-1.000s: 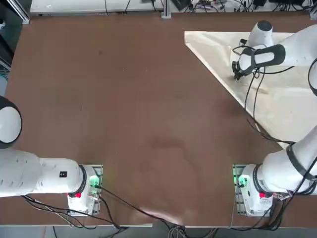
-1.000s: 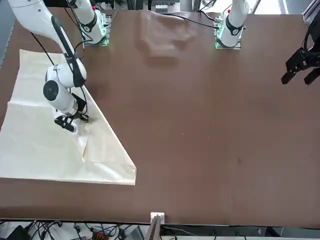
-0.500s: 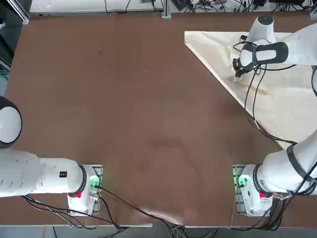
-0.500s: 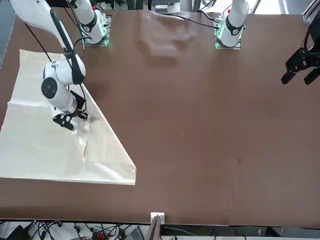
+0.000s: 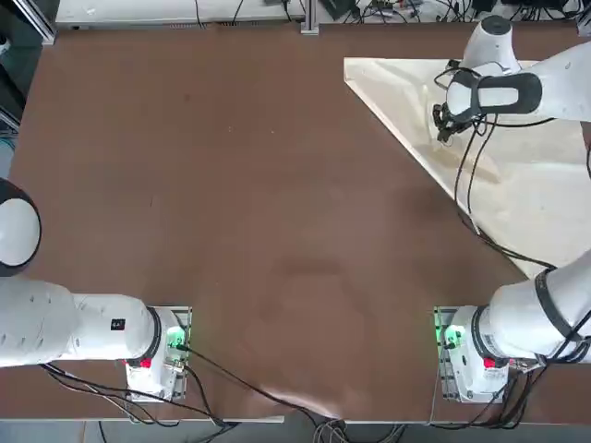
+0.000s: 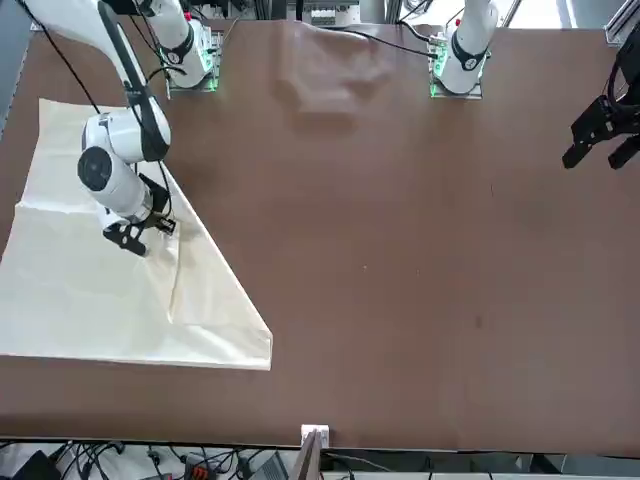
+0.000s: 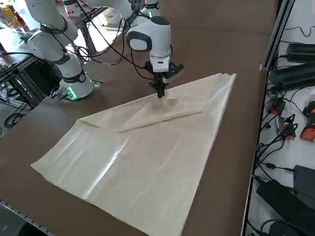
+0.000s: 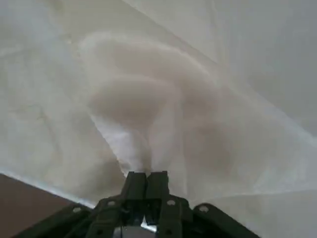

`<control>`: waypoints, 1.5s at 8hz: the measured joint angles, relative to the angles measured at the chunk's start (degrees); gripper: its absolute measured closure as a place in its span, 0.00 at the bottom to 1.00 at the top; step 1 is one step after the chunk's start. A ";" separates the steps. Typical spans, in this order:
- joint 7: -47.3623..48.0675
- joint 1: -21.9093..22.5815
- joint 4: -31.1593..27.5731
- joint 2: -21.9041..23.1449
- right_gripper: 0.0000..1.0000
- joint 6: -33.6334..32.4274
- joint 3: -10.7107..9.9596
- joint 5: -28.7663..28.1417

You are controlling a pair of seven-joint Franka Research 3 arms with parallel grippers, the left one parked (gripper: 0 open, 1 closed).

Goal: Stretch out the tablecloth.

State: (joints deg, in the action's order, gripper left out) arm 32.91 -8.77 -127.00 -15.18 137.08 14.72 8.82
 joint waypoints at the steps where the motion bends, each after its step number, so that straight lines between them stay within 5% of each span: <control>1: 0.01 0.03 0.02 0.53 0.97 -1.05 1.08 -2.31; 7: 0.31 0.42 0.05 3.72 0.97 -4.90 12.54 -20.90; 12: 7.91 3.66 -1.03 3.76 0.97 -7.28 21.09 -23.30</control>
State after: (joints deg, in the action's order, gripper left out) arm 40.82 -5.11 -128.03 -11.43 129.80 35.81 -14.48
